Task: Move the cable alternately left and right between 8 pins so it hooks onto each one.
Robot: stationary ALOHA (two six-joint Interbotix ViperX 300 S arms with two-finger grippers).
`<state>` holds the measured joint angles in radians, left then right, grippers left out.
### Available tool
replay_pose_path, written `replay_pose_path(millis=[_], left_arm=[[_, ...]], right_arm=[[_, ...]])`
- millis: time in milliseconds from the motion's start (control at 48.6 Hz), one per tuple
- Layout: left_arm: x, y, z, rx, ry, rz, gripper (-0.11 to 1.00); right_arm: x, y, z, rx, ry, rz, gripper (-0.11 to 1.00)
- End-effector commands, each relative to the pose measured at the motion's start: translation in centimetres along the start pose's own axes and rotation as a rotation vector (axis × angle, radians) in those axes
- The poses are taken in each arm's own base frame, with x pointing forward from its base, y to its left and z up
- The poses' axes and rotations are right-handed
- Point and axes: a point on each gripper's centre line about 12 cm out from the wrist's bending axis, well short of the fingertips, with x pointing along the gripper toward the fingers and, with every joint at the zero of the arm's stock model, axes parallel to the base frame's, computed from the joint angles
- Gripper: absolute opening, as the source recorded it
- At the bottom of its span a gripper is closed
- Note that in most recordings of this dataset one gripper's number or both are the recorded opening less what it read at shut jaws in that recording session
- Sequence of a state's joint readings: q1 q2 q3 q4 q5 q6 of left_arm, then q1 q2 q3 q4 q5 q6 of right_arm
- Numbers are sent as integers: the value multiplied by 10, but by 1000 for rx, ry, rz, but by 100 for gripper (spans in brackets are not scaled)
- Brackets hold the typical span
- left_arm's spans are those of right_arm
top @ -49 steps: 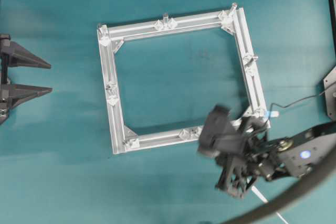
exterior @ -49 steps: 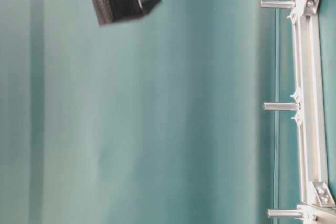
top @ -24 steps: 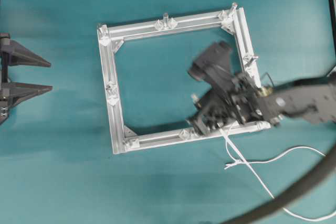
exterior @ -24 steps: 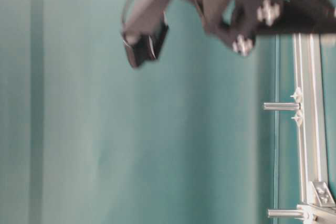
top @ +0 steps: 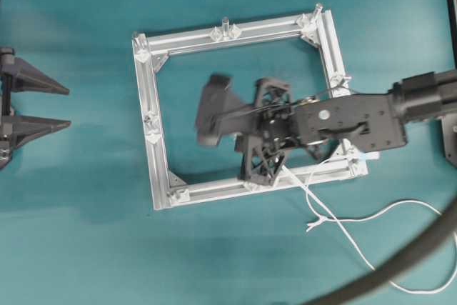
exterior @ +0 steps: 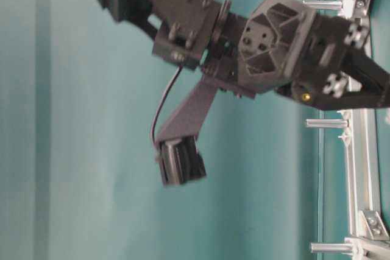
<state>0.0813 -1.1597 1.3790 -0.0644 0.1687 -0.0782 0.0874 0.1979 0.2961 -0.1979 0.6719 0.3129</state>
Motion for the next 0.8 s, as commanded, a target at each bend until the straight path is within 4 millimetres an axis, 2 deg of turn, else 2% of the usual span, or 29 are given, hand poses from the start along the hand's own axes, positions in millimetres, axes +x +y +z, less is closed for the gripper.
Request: replay_pose_path(millis=[0, 247, 535, 782], left_arm=[[0, -2, 6, 5, -15, -6, 76], [0, -2, 7, 1, -14, -9, 76], [1, -1, -3, -2, 12, -5, 76], [1, -1, -3, -3, 12, -5, 76]], right_arm=[[-11, 5, 15, -99, -26, 16, 17], [-13, 20, 30, -418, -48, 22, 17], [-5, 80, 30, -870, -53, 63, 17], [-4, 111, 59, -927, -131, 68, 17]])
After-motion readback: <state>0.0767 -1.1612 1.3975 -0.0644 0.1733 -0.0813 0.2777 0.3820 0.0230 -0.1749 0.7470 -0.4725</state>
